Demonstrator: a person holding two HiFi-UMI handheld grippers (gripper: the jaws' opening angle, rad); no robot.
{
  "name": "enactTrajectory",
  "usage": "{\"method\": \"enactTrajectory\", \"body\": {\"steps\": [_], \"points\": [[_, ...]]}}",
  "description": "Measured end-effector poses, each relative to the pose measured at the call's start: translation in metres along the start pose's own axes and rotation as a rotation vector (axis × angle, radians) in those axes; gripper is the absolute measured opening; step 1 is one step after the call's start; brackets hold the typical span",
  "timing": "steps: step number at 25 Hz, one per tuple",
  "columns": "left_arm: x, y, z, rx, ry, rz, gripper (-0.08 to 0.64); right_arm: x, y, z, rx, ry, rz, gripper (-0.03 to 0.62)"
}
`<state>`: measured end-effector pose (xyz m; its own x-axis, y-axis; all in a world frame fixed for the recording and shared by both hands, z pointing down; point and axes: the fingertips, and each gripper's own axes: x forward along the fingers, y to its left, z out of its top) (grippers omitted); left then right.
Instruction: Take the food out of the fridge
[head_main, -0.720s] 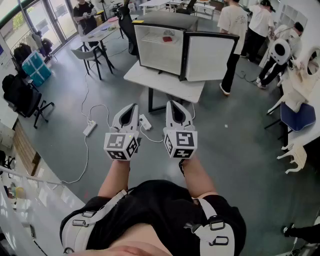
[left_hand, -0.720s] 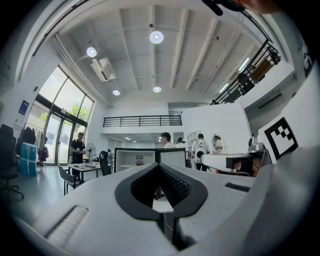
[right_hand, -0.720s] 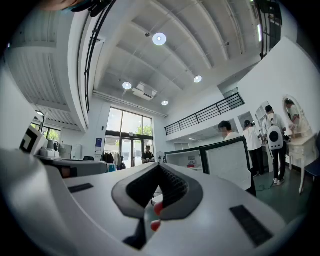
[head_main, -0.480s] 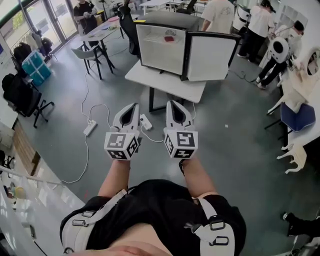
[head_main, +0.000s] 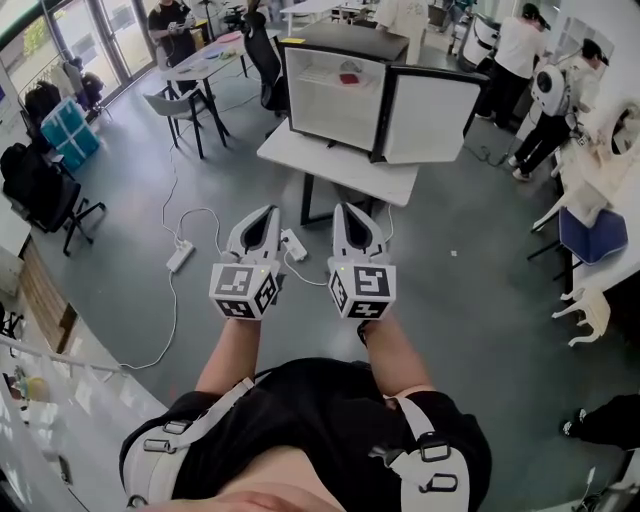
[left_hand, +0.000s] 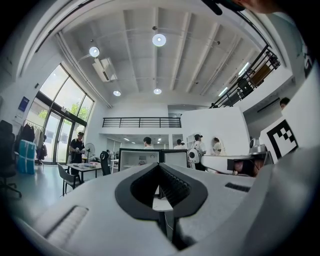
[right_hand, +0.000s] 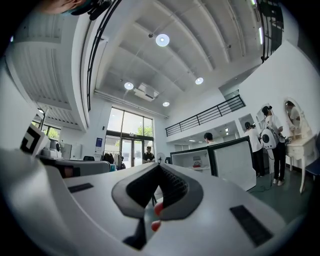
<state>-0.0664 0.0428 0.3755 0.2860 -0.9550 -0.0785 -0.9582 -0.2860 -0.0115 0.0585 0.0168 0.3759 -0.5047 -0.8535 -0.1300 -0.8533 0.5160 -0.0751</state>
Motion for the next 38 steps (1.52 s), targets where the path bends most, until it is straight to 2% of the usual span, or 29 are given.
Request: {"method": "enactTrajectory", "body": {"steps": [10,21,28,38], "points": [[-0.027,0.021,-0.012,-0.011,0.004,-0.020,-0.002,-0.001,0.029,-0.015,-0.011,0.017,-0.024,0.008],[-0.002,0.046,-0.019,0.012,0.005,0.011,-0.002,0.036,0.018,-0.022,0.000,0.000,-0.025,0.008],[0.060,0.072,-0.031,0.030,0.011,0.010,-0.002,0.098,-0.014,-0.042,0.024,-0.002,-0.026,0.009],[0.200,0.103,-0.046,0.032,0.029,-0.026,-0.002,0.217,-0.094,-0.058,0.047,0.005,-0.059,0.008]]}}
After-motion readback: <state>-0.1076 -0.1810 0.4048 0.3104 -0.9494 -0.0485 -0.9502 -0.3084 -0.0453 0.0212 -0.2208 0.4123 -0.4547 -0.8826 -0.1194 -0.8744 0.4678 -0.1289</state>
